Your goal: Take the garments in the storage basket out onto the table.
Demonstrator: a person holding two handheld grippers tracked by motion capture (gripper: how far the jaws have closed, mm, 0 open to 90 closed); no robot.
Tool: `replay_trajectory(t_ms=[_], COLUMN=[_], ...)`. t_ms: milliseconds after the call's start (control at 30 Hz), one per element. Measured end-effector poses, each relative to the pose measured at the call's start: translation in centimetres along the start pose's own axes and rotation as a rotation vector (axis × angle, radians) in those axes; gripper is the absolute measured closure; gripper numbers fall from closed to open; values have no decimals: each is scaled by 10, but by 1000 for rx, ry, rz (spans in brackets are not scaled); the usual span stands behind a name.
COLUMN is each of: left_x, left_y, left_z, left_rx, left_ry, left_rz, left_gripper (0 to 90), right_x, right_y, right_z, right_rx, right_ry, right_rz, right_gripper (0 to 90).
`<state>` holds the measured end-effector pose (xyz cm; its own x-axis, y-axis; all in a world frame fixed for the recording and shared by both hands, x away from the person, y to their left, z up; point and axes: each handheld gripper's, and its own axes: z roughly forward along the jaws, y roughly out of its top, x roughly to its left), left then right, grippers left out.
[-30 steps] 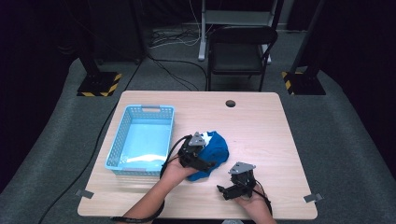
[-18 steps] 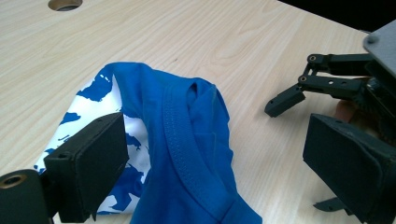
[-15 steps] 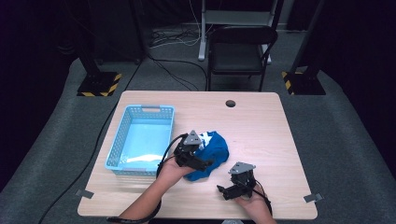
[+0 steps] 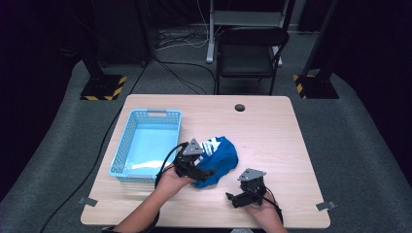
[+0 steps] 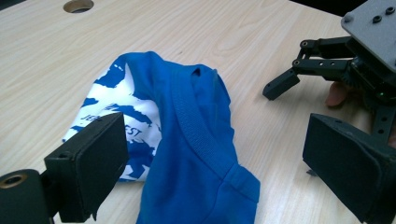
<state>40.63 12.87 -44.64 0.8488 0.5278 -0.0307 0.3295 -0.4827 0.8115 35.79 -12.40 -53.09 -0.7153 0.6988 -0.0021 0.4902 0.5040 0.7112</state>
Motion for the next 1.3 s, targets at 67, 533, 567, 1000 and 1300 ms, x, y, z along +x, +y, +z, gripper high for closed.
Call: replay_trajectory(t_ms=[67, 533, 567, 1000, 1300], left_x=[0, 5, 6, 19, 29], left_y=[-1, -6, -6, -7, -9], left_z=[-2, -21, -22, -32, -41], left_rx=[-3, -29, -33, -56, -74], left_ry=[0, 2, 4, 25, 41], left_rz=[0, -9, -12, -47, -78], left_gripper=[62, 62, 62, 62, 62], right_x=[0, 0, 0, 0, 0], right_y=[0, 0, 0, 0, 0], right_z=[0, 0, 0, 0, 0], right_rx=[0, 0, 0, 0, 0], right_ry=[0, 0, 0, 0, 0], right_rz=[0, 0, 0, 0, 0], right_gripper=[0, 0, 0, 0, 0])
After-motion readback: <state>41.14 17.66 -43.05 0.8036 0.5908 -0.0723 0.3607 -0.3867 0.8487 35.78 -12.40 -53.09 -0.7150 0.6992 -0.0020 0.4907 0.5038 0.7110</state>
